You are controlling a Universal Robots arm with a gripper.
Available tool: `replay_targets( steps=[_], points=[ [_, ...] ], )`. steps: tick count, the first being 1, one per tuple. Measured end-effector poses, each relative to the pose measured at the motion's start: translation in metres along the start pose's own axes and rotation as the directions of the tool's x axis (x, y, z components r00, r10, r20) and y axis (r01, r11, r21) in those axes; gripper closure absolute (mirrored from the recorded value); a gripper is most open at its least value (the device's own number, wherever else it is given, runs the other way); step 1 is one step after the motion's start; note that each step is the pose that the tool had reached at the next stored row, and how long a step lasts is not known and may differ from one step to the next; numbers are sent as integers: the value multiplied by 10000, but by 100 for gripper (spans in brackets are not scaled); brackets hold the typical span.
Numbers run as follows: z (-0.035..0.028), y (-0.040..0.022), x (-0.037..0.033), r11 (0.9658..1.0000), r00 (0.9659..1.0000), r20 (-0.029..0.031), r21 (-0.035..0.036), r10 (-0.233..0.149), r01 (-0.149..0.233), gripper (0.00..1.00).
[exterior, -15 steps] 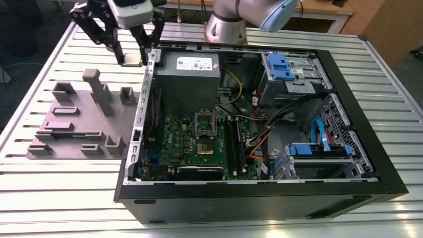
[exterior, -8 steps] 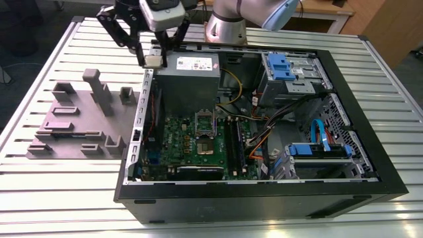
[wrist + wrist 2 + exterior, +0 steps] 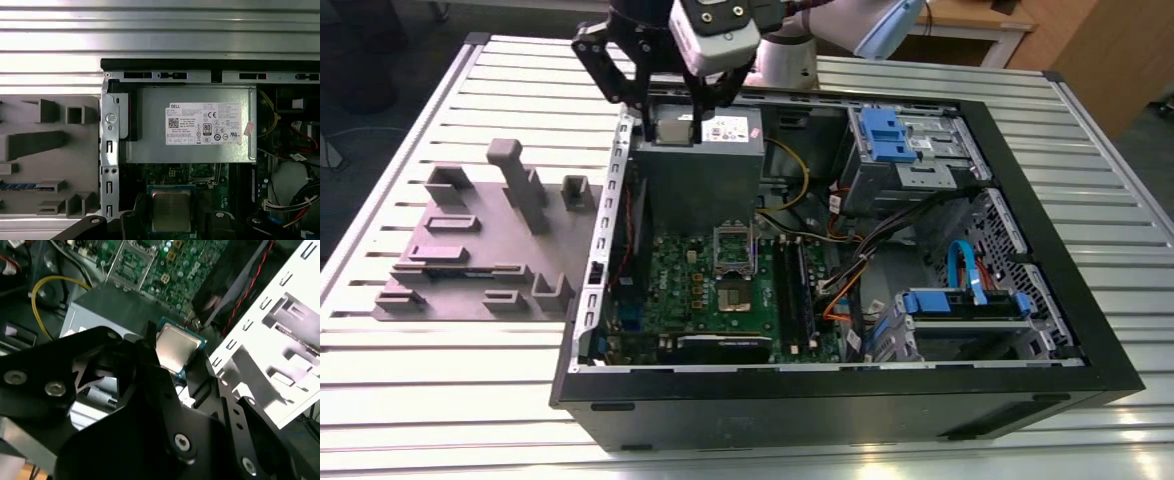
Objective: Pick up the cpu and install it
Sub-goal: 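Pick up the cpu and move it towards the insertion slot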
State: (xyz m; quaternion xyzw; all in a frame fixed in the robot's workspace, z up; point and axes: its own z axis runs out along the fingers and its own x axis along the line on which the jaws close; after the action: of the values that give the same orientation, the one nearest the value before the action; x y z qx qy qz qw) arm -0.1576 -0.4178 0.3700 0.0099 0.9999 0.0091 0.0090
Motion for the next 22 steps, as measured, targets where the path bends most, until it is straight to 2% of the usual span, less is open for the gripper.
replay_targets(
  steps=[6,9,12,22],
  points=[
    [15,-106,-4,10000,10000,2,4,48,-48,53],
    [28,-116,-50,10000,10000,1,6,70,-70,53],
    [42,-114,-155,10000,10000,3,4,73,-73,53],
    [85,-106,-594,10000,10000,2,5,73,-73,53]
  ],
)
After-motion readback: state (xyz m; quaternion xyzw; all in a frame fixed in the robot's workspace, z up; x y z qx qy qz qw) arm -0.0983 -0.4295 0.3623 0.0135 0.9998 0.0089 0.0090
